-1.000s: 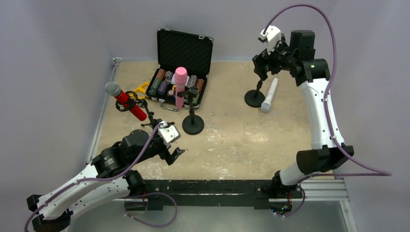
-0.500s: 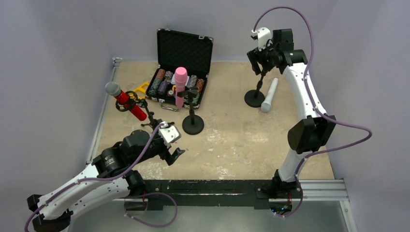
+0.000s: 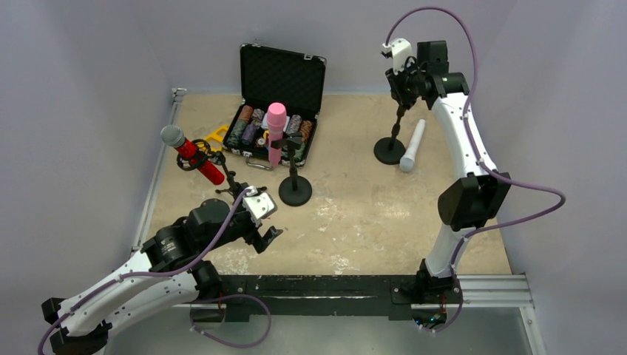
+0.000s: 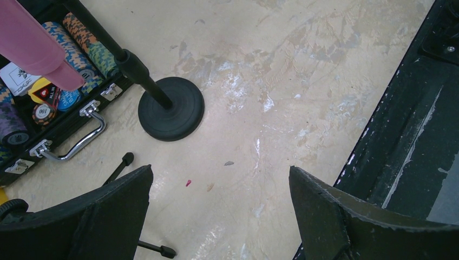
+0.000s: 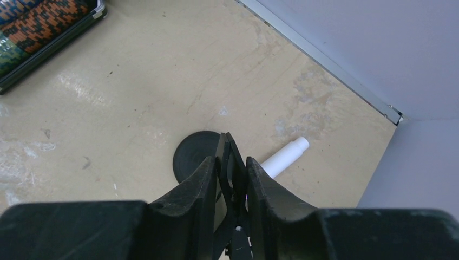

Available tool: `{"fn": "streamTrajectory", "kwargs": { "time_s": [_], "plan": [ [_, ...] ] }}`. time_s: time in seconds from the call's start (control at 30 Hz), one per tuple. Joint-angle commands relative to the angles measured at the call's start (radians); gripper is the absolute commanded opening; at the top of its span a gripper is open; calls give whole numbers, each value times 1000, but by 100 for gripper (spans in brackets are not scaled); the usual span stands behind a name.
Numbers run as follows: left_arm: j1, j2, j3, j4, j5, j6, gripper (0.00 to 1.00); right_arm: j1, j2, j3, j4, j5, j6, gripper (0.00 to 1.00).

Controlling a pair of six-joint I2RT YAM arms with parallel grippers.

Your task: Attach the microphones to the stand

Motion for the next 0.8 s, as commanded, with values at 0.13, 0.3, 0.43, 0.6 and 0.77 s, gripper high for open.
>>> {"fn": "streamTrajectory", "kwargs": {
  "time_s": [0.13, 0.3, 0.43, 0.6, 0.77],
  "plan": [
    [4, -3, -2, 41, -8, 15, 99, 3, -15, 49, -60, -160, -19, 13],
    [4, -3, -1, 40, -8, 16, 99, 3, -34, 44, -93, -238, -11, 9],
    [4, -4, -3, 41, -8, 15, 99, 3, -54, 21, -125, -304, -5, 8],
    [4, -6, -1, 40, -6, 16, 99, 8, -125, -57, -165, -411, -9, 5],
    [4, -6, -1, 40, -3, 16, 99, 28, -210, -160, -167, -432, -16, 5]
  ]
}}
